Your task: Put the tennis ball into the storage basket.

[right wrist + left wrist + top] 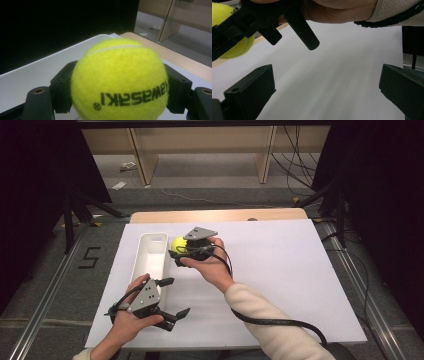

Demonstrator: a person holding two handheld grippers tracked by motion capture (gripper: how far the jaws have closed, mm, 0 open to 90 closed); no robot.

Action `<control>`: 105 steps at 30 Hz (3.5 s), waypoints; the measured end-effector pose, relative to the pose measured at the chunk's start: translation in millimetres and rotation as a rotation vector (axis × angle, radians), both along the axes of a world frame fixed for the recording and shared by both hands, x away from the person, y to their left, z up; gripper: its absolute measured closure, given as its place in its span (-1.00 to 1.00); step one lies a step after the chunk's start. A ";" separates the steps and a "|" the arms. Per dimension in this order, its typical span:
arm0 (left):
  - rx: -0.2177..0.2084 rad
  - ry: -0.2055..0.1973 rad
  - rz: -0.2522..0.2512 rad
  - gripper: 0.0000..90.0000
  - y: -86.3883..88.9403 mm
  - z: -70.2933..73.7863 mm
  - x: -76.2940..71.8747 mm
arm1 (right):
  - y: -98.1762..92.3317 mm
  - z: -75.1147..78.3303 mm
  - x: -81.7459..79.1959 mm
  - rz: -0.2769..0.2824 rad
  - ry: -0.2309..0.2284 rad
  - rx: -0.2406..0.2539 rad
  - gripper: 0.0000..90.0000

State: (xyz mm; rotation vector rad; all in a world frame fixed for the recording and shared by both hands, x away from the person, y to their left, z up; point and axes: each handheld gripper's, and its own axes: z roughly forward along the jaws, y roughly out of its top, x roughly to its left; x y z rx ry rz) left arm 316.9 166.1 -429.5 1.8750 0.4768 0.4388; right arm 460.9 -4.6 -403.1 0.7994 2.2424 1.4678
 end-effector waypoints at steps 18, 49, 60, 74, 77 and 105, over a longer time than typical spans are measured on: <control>-0.001 0.000 0.000 -1.00 0.0 0.1 0.0 | 6.0 4.7 0.4 0.010 -0.005 -0.006 -0.41; -0.001 0.000 -0.003 -1.00 0.0 0.3 0.0 | 19.8 7.1 2.4 0.028 -0.004 -0.013 -0.41; 0.000 0.001 -0.005 -1.00 -0.2 0.3 -0.1 | 24.1 7.2 3.4 0.037 0.003 -0.013 -0.41; 0.000 0.002 -0.009 -1.00 -0.8 -0.1 -0.3 | 28.3 9.2 5.7 0.040 0.001 -0.010 -0.42; 0.004 0.000 -0.010 -1.00 -1.1 -0.1 -0.4 | 28.7 9.0 6.4 0.041 0.005 -0.011 -0.41; 0.000 0.001 -0.013 -1.00 -1.2 -0.2 -0.4 | 32.4 18.6 17.6 0.048 0.014 -0.010 -0.41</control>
